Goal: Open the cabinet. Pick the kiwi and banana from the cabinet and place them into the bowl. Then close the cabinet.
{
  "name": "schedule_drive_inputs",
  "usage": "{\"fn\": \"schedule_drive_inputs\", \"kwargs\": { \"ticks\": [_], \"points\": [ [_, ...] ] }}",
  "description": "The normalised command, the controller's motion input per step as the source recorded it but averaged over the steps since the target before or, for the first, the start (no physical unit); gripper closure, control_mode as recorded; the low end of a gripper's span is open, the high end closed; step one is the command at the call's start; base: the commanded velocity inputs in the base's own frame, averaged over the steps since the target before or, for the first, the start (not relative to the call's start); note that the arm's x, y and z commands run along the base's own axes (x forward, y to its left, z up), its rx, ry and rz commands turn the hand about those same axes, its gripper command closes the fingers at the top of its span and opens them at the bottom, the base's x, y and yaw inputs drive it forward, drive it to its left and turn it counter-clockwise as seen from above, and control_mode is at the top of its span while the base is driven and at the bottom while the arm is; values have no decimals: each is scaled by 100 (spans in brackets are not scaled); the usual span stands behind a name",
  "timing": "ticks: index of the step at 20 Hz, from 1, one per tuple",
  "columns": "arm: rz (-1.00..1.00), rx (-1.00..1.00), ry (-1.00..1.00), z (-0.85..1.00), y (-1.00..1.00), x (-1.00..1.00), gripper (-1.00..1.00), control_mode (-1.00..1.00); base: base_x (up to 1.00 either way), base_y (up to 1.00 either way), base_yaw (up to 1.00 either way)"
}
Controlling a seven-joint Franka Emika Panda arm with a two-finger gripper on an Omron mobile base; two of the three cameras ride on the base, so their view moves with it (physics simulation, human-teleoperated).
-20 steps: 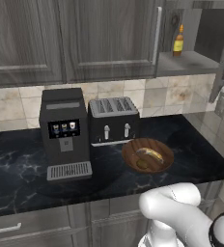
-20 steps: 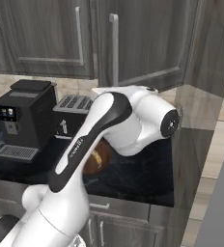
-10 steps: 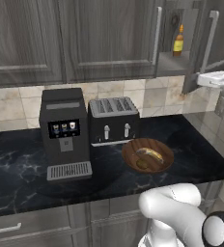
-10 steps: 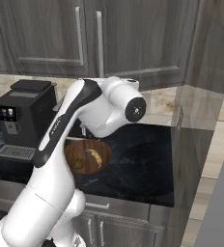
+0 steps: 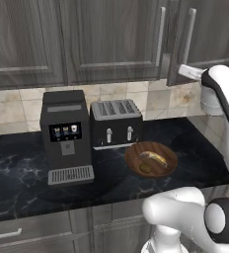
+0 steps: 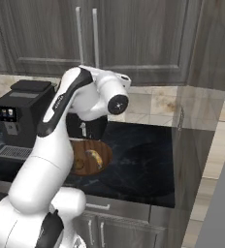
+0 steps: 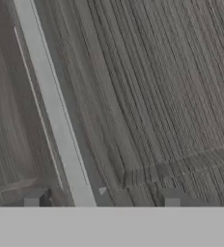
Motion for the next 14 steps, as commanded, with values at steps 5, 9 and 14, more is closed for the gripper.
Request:
{"fn": "schedule_drive_inputs", "kwargs": {
  "ticks": [5,9,14],
  "points": [
    [0,32,1,-34,1,100,-100,-100,0,0,0],
    [-2,20,3,-54,28,100,-100,-100,0,0,0],
    [-24,-5,3,-46,81,100,-100,-100,0,0,0]
  ]
}}
